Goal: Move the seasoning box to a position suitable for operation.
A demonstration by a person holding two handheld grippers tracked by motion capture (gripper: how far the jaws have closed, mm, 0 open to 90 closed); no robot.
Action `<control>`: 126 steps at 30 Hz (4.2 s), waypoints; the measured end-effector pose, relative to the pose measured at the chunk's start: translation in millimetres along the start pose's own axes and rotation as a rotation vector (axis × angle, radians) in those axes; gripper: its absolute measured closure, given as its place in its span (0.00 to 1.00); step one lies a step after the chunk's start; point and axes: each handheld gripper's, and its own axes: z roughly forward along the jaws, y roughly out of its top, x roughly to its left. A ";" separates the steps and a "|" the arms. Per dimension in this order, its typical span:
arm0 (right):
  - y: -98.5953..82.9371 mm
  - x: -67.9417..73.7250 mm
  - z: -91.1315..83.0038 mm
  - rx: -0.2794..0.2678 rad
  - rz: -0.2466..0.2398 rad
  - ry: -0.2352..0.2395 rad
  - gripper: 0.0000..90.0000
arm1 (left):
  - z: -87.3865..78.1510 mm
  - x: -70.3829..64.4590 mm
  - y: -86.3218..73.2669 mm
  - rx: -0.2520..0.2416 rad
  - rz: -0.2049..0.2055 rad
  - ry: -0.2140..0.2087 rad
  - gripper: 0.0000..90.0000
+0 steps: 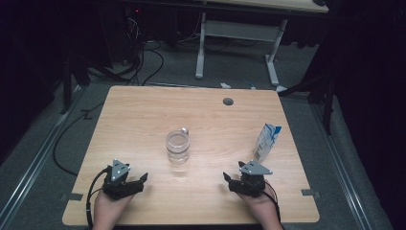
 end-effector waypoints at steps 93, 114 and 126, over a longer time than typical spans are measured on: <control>-12.8 -10.9 -15.3 -0.010 0.089 0.119 0.51 | 84.1 -33.0 161.7 -0.047 -0.086 -0.064 0.80; -12.6 -8.2 -14.9 -0.008 0.079 0.135 0.51 | 104.2 -55.7 169.6 0.054 0.024 -0.020 1.00; -11.2 -5.6 -15.6 -0.011 0.070 0.135 0.51 | 102.3 -59.7 166.4 0.071 0.022 -0.015 1.00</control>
